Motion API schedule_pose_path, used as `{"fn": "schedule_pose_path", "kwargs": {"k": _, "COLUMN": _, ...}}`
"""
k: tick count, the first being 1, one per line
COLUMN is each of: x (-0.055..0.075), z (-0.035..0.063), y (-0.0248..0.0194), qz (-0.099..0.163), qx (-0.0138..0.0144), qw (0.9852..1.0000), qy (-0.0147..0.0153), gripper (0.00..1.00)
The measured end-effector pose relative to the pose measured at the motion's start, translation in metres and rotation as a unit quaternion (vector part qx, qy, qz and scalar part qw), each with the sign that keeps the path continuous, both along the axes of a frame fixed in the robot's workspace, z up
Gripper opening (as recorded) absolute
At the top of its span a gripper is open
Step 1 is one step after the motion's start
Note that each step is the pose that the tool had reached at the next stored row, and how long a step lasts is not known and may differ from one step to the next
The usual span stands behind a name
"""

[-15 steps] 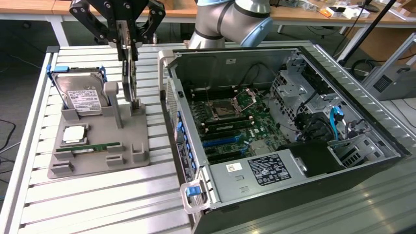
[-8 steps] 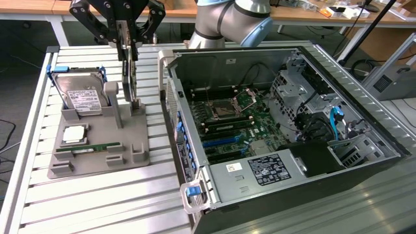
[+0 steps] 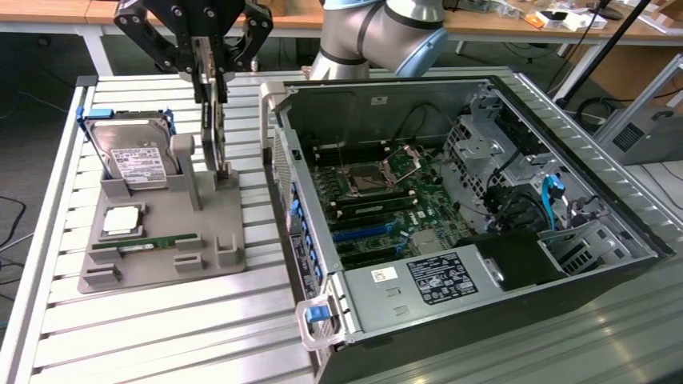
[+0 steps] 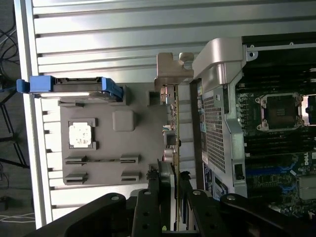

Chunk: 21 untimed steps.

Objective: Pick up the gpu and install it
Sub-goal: 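Pick up the gpu and move the gpu toward the slot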

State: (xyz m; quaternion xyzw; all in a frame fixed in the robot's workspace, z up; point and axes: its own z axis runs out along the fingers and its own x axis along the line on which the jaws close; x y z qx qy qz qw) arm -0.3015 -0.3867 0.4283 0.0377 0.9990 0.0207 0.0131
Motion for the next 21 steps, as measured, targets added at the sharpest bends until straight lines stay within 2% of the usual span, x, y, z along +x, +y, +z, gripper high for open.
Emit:
{"fn": "schedule_pose_path", "kwargs": {"k": 6, "x": 0.002, "z": 0.0, "y": -0.0026, "qz": 0.0, "qx": -0.0001, "qw": 1.0, "qy": 0.0, "gripper": 0.27}}
{"fn": "schedule_pose_path", "kwargs": {"k": 21, "x": 0.0047, "z": 0.0, "y": -0.0049, "qz": 0.0, "qx": -0.0001, "qw": 1.0, "qy": 0.0, "gripper": 0.27}}
